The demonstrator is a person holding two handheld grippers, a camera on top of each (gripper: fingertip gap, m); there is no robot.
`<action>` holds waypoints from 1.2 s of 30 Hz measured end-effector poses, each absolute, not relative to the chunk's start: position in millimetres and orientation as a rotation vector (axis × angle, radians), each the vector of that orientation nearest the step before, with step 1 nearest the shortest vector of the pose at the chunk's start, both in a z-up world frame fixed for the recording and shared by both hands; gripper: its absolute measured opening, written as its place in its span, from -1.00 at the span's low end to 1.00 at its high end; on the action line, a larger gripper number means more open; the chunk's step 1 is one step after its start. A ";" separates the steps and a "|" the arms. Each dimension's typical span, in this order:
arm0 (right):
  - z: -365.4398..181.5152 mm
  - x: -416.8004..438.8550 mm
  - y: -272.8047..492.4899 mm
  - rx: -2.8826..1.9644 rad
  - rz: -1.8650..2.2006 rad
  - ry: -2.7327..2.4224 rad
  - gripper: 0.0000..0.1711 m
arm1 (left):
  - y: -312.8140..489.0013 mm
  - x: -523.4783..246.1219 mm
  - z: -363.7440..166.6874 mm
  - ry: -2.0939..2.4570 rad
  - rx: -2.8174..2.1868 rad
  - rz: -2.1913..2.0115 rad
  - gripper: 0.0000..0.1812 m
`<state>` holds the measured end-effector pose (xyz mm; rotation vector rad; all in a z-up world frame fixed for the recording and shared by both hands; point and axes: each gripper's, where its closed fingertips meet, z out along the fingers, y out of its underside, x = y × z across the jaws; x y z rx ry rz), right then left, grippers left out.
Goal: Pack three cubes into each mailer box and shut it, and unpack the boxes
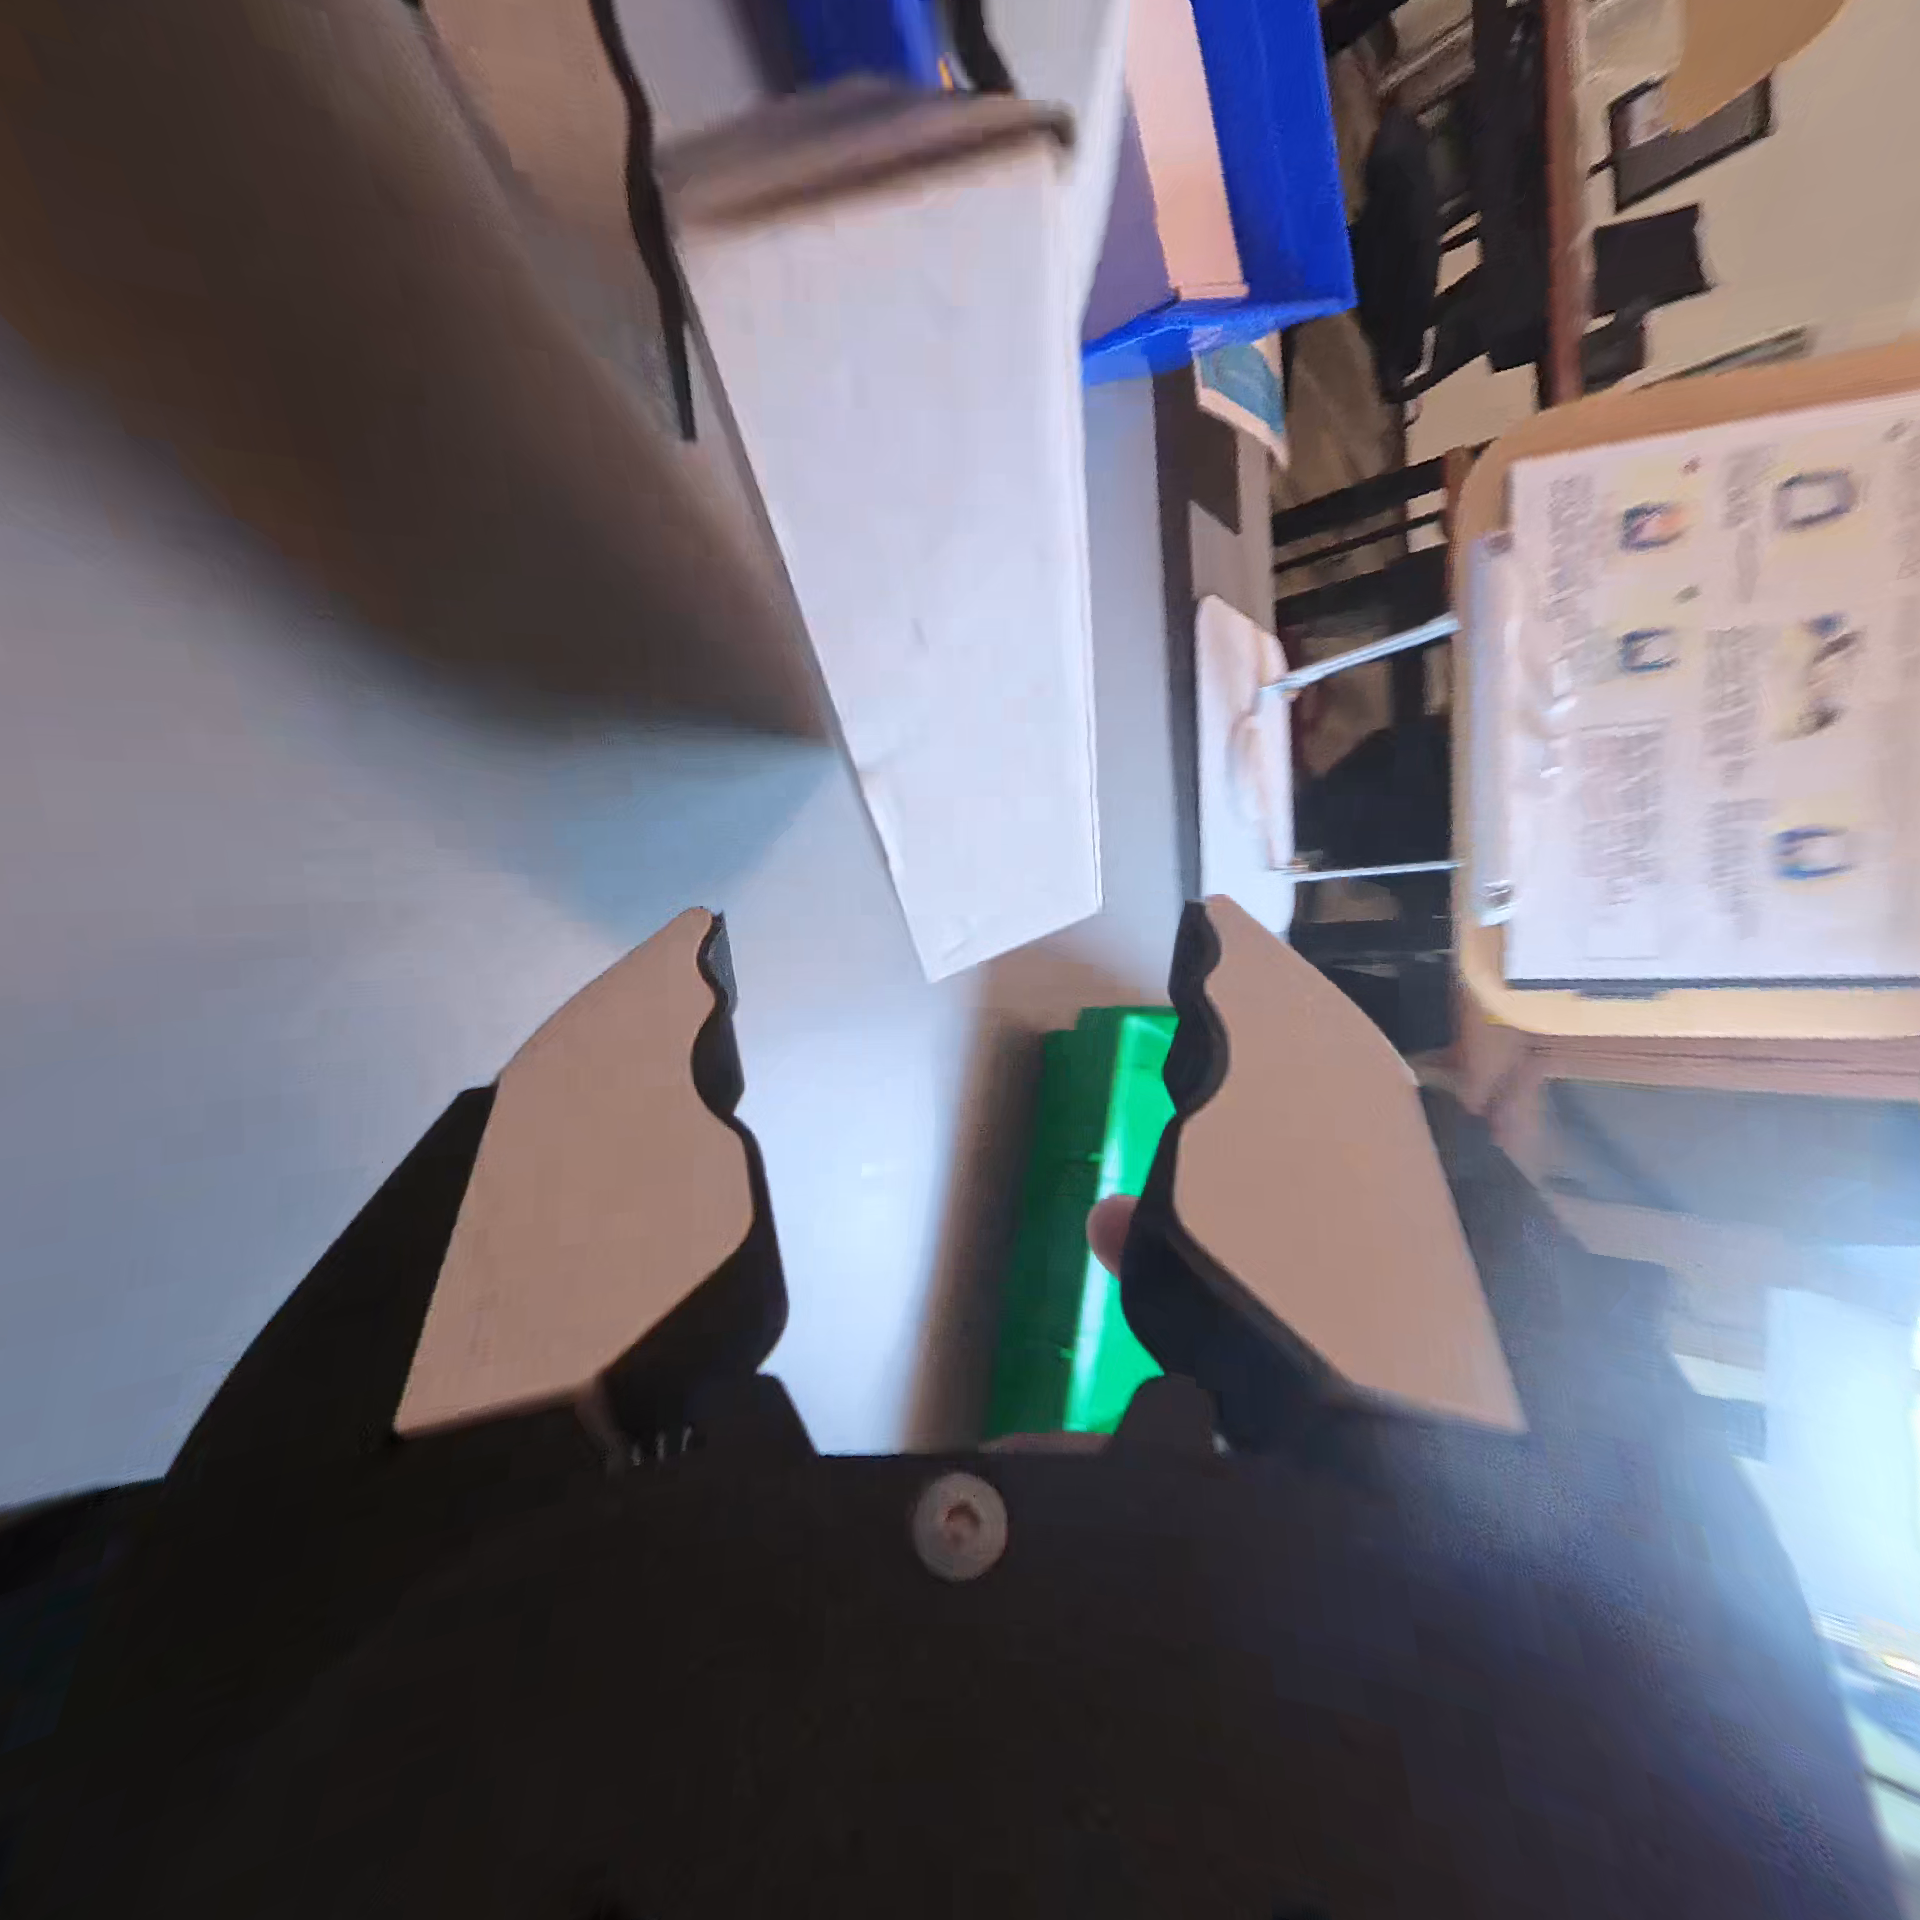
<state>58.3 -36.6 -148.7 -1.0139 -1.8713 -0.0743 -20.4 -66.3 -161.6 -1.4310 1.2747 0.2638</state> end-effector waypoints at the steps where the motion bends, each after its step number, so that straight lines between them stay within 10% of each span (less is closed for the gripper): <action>1: -147.5 55.2 -36.5 -0.965 -0.150 -1.882 -0.06 | -64.0 -16.5 -157.0 1.296 -1.389 0.300 -0.28; 18: -129.8 49.0 -13.3 -0.796 -0.435 -1.928 -0.26 | -70.6 -13.2 -124.6 1.217 -1.333 0.052 -0.18; 26: -71.0 109.9 164.2 -1.205 -0.872 -1.591 -0.26 | -70.9 -73.9 -91.3 0.708 -1.458 -0.376 -0.41; 36: -154.0 140.0 336.3 -1.346 -1.154 -1.442 -0.25 | -62.8 -105.4 -91.7 0.515 -1.488 -0.360 -0.50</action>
